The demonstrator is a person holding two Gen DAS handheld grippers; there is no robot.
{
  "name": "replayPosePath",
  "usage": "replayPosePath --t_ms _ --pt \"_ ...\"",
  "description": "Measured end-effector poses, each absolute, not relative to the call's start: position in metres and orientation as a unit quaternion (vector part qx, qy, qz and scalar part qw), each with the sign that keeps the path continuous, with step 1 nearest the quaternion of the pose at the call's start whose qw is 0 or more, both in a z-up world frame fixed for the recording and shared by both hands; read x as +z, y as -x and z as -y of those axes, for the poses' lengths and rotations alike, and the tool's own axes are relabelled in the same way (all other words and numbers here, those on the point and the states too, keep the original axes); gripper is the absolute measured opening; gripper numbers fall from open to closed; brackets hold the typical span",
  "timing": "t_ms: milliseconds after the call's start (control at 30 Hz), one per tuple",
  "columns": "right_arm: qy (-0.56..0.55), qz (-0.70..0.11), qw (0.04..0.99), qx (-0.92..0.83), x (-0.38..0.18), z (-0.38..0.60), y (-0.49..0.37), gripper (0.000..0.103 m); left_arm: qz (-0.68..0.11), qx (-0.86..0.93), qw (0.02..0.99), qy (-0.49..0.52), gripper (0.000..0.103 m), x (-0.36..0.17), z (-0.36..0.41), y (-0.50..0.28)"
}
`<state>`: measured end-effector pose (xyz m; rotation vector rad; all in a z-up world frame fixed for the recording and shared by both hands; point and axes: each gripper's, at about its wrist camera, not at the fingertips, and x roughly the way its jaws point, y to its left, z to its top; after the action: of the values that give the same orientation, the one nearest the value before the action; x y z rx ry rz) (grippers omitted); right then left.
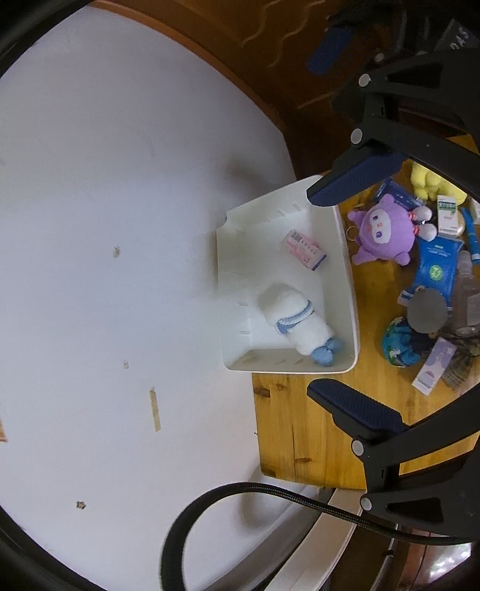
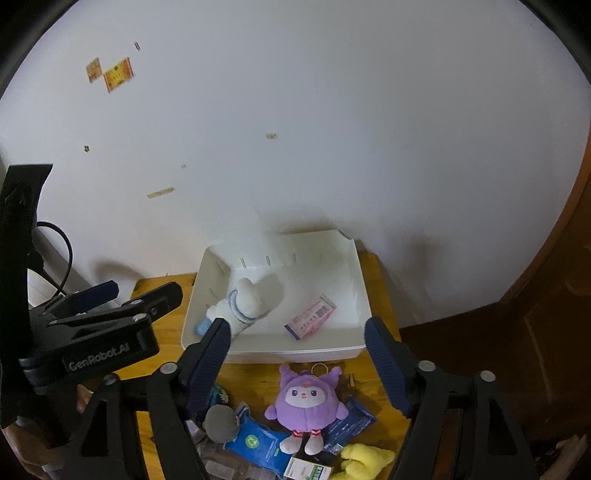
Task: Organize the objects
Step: 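Withdraw both tools from the tray back toward the item pile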
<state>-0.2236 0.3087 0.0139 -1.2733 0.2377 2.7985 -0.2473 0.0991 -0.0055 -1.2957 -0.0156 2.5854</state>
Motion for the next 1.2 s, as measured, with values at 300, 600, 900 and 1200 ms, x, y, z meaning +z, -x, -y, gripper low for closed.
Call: replayPosePath --t_ms 300,600,900,1200 --pt "0.385 -0.078 0.026 0.919 0.047 -0.307 0.184 0.079 0.003 0.898 0.140 0.418 0.096 0.027 -0.093 0.209" --pt "0.361 -0.072 0.010 0.930 0.068 -0.304 0.138 0.081 0.004 0.893 0.170 0.417 0.096 0.030 -0.090 0.167" --pt "0.348 -0.083 -0.006 0.934 0.064 -0.319 0.088 0.081 -0.002 0.878 0.210 0.430 0.096 0.014 -0.094 0.122" --pt "0.359 -0.082 -0.007 0.930 0.040 -0.336 0.047 0.081 -0.003 0.868 0.239 0.435 0.096 -0.004 -0.099 0.081"
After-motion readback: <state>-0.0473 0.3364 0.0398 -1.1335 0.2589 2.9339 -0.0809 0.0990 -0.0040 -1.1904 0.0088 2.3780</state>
